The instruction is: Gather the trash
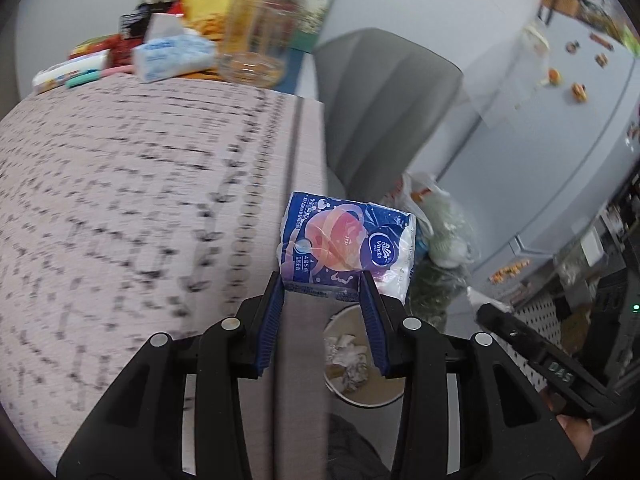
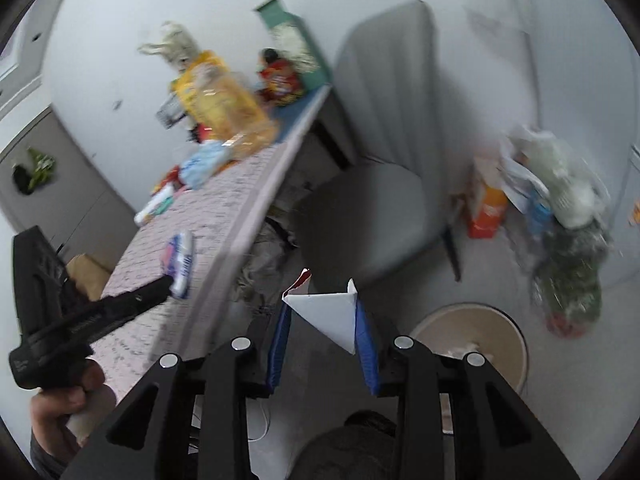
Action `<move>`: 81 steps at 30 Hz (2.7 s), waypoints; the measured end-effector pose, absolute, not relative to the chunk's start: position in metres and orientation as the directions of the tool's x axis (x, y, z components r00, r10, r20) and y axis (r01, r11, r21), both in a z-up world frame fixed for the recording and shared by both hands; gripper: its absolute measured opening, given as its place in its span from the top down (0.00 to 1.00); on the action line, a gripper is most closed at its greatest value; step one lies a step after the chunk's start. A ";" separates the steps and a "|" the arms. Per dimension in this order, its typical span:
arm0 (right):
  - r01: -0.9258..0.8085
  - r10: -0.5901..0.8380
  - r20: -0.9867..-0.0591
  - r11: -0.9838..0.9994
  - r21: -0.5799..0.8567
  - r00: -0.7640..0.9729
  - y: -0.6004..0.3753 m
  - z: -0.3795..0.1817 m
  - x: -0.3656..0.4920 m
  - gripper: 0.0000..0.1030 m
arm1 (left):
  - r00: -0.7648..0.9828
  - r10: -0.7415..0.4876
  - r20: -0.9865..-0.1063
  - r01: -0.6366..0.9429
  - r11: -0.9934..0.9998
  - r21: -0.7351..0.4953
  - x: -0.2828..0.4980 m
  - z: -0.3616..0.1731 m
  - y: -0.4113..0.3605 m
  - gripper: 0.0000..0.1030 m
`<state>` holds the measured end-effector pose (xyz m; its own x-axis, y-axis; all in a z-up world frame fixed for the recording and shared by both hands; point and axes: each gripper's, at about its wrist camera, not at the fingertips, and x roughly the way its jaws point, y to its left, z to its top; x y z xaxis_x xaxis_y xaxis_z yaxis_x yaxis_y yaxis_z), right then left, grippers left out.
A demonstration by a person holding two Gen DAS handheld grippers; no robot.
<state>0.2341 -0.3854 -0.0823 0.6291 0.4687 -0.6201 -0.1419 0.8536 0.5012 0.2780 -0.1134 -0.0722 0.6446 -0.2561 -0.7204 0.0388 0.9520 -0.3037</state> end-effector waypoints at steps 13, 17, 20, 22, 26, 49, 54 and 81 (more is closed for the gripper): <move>0.045 0.486 -0.697 0.803 0.594 0.528 -0.456 -0.184 0.249 0.43 | 0.565 -0.279 -0.776 0.118 0.959 -0.259 0.296 -0.096 -0.187 0.63; 0.073 0.484 -0.698 0.793 0.605 0.527 -0.470 -0.198 0.243 0.41 | 0.541 -0.280 -0.793 0.137 0.960 -0.245 0.299 -0.104 -0.202 0.63; 0.091 0.470 -0.701 0.794 0.601 0.536 -0.485 -0.199 0.235 0.41 | 0.511 -0.289 -0.810 0.157 0.957 -0.243 0.301 -0.115 -0.219 0.62; 0.099 0.454 -0.704 0.800 0.592 0.546 -0.496 -0.196 0.230 0.41 | 0.496 -0.293 -0.817 0.171 0.956 -0.239 0.302 -0.120 -0.230 0.62; 0.128 0.420 -0.709 0.805 0.579 0.567 -0.520 -0.190 0.219 0.41 | 0.466 -0.308 -0.830 0.199 0.950 -0.241 0.304 -0.131 -0.251 0.62; 0.065 0.426 -0.684 0.821 0.567 0.592 -0.504 -0.152 0.206 0.38 | 0.594 -0.246 -0.766 0.091 0.966 -0.240 0.285 -0.084 -0.190 0.06; 0.020 0.436 -0.673 0.831 0.556 0.598 -0.485 -0.130 0.203 0.35 | 0.632 -0.236 -0.738 0.051 0.963 -0.264 0.265 -0.069 -0.160 0.06; -0.208 0.398 -0.640 0.912 0.353 0.657 -0.369 0.020 0.149 0.08 | 0.786 -0.175 -0.593 -0.017 0.953 -0.304 0.144 0.027 -0.048 0.06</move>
